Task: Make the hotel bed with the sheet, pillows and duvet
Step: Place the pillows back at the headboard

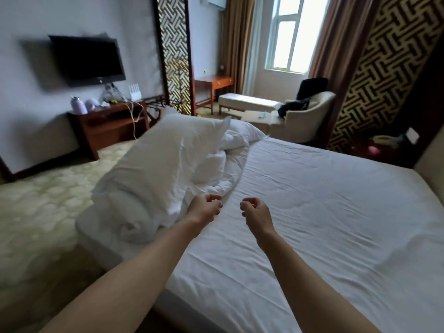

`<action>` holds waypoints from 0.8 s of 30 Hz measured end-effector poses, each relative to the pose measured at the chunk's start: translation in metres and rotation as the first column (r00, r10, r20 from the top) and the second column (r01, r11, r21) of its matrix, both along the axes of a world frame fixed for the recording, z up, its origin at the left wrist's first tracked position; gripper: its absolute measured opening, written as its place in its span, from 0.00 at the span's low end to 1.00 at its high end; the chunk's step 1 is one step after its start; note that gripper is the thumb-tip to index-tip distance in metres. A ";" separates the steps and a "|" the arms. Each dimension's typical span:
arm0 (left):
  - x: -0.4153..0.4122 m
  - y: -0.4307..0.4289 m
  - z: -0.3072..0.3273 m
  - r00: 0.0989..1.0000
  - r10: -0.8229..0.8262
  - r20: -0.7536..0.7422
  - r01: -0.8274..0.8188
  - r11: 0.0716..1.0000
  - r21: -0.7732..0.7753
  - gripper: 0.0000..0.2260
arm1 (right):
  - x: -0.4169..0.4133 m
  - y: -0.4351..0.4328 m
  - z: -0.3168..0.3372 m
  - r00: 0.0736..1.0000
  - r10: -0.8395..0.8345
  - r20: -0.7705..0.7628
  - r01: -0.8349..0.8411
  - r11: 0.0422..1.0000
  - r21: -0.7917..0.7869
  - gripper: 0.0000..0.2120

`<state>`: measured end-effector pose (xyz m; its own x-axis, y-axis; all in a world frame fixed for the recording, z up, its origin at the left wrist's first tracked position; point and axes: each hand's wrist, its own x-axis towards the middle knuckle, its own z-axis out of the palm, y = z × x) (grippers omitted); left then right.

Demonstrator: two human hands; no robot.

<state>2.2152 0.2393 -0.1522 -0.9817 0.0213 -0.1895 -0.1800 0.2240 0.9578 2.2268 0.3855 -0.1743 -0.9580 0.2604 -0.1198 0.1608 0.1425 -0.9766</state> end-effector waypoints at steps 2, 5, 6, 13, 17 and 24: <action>-0.025 -0.031 0.003 0.999 0.052 -0.014 -0.052 0.999 -0.005 0.10 | -0.028 -0.029 0.007 0.999 0.030 -0.022 -0.030 1.000 0.000 0.03; -0.056 -0.072 0.008 0.993 0.111 -0.027 -0.111 0.994 -0.004 0.09 | -0.063 -0.064 0.015 0.997 0.068 -0.037 -0.068 0.998 -0.010 0.01; -0.065 -0.084 0.009 0.992 0.125 -0.033 -0.125 0.992 -0.003 0.09 | -0.075 -0.073 0.016 0.996 0.079 -0.035 -0.080 0.997 -0.010 0.03; -0.136 -0.140 0.012 0.976 0.211 -0.047 -0.210 0.978 0.008 0.08 | -0.158 -0.126 0.019 0.988 0.152 -0.009 -0.151 0.988 0.026 0.11; -0.187 -0.160 0.013 0.968 0.241 -0.068 -0.243 0.970 -0.013 0.09 | -0.217 -0.148 0.020 0.982 0.189 -0.021 -0.188 0.982 0.033 0.13; -0.279 -0.202 0.017 0.942 0.311 -0.122 -0.323 0.942 -0.093 0.10 | -0.322 -0.181 0.022 0.969 0.247 -0.027 -0.247 0.969 0.012 0.19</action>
<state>1.9362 0.0372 -0.1349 -0.9484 -0.3094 -0.0691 -0.1593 0.2767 0.9477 1.9051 0.2050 -0.1518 -0.9957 0.0162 -0.0911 0.0925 0.1825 -0.9788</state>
